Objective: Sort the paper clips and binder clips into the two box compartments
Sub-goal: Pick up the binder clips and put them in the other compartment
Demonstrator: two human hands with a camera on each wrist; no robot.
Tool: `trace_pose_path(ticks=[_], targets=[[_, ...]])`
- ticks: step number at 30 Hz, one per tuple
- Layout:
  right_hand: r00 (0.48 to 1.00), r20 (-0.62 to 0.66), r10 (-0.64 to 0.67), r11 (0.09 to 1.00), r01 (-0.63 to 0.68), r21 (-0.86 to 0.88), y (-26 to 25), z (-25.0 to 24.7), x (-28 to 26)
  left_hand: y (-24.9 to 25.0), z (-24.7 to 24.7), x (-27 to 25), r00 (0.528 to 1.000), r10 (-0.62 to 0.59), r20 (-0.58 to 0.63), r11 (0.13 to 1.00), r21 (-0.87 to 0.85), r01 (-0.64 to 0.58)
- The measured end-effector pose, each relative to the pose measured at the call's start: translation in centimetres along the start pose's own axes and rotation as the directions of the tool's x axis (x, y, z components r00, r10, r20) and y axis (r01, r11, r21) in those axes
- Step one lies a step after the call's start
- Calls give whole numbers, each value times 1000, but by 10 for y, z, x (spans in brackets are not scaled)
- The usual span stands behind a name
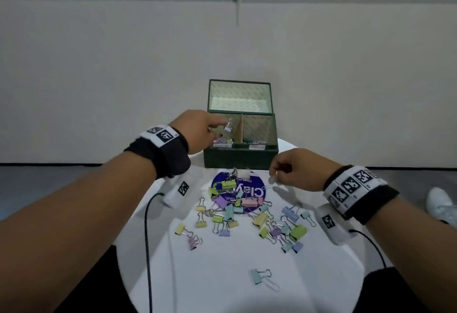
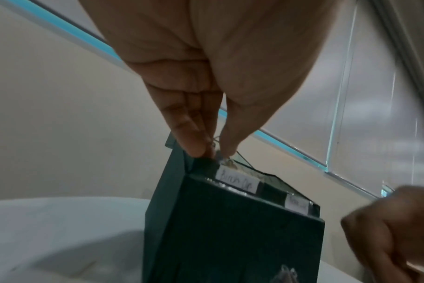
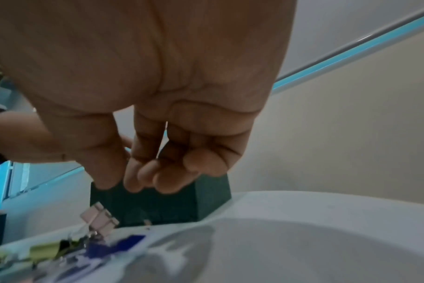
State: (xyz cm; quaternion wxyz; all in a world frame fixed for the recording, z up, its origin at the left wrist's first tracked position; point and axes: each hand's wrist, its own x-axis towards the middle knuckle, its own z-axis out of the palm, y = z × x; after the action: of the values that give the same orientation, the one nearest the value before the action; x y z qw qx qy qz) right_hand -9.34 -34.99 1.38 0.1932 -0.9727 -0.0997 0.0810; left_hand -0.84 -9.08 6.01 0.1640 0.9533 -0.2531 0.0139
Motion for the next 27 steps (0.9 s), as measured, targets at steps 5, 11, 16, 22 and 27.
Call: trace_pose_path(ticks=[5,11,16,22,27], targets=[[992,106,64,998,-63,-12,19,6,-12,-6,-2,-16,997,71,-1,997,3,-71],[992,123,20,996,-30,80,15,11,-20,-21,14,-57,957,175,230,973,105,-203],[998,62,-34,994,40,-102,4,27,-11,-23,34,-67,909,126,398,971,137,-195],[999,49,-10,993,16,-119,4,30,-8,-48,24,-54,960,-88,267,945,328,-5],[996,86,29,991,-18,-131,3,34,-7,-60,18,-57,945,-159,287,964,252,86]])
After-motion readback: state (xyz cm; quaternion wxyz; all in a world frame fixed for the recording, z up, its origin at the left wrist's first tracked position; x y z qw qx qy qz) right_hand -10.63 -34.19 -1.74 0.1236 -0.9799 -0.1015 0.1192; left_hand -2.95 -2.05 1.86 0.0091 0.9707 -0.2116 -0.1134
